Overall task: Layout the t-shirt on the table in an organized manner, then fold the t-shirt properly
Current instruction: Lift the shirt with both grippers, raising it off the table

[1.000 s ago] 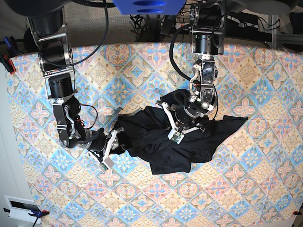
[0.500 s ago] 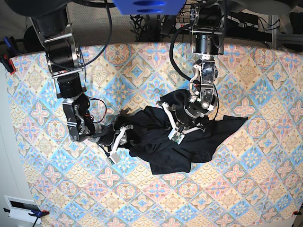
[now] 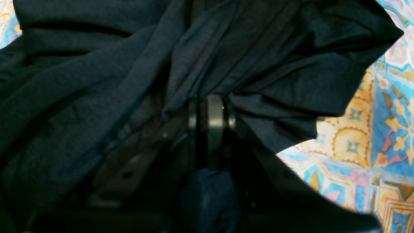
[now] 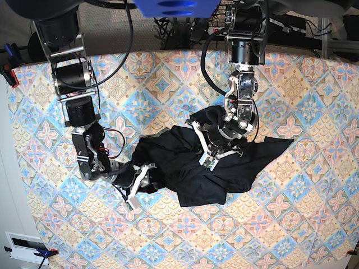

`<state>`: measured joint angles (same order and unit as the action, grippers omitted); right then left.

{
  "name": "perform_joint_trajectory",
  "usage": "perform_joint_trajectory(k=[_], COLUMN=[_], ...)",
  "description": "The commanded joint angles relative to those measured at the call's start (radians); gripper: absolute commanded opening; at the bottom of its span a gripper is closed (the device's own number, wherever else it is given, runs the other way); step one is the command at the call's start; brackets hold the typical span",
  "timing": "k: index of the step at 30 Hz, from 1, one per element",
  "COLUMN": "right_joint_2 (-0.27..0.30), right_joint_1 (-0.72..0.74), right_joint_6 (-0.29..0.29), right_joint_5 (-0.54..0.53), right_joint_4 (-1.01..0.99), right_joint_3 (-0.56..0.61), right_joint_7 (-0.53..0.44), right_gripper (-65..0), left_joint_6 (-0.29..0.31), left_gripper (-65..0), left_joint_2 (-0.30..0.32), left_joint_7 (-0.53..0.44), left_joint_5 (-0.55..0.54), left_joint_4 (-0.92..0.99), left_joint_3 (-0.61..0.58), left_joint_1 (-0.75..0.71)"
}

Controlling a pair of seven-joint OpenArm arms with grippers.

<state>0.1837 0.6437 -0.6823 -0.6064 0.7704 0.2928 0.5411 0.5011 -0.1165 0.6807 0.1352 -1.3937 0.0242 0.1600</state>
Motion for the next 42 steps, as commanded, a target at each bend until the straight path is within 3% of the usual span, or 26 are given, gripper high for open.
perform_joint_trajectory(k=[1, 4, 19, 27, 38, 42], right_joint_2=[0.006, 0.006, 0.006, 0.006, 0.013, 0.058], right_joint_1=[0.040, 0.040, 0.040, 0.040, 0.038, 0.055], right_joint_6=[-0.009, -0.009, -0.009, -0.009, -0.009, -0.004], right_joint_5=[0.013, 0.084, 0.089, 0.089, 0.090, 0.090], right_joint_4=[0.005, -0.050, -0.095, -0.095, -0.027, 0.067], right_joint_3=[-0.004, -0.007, -0.005, -0.005, -0.007, -0.013], right_joint_7=[-0.032, -0.051, -0.069, -0.071, -0.066, -0.051], right_gripper=[-42.6, -42.6, -43.0, -64.8, -65.0, -65.0], left_joint_6=[0.001, 0.001, 0.001, 0.001, 0.001, 0.001], left_gripper=[-65.0, -65.0, -65.0, -65.0, -65.0, -65.0], left_joint_2=[-0.005, -0.005, -0.005, -0.005, -0.005, -0.007], left_joint_7=[-0.019, -0.019, -0.019, -0.019, -0.019, 0.010], left_joint_5=[-0.007, -0.007, -0.007, -0.007, -0.012, -0.007], left_joint_4=[-0.019, -0.019, -0.019, -0.019, -0.068, -0.135], left_joint_3=[-0.004, -0.004, -0.004, -0.004, -0.002, -0.002], left_joint_1=[0.019, 0.019, 0.019, 0.019, 0.026, 0.082])
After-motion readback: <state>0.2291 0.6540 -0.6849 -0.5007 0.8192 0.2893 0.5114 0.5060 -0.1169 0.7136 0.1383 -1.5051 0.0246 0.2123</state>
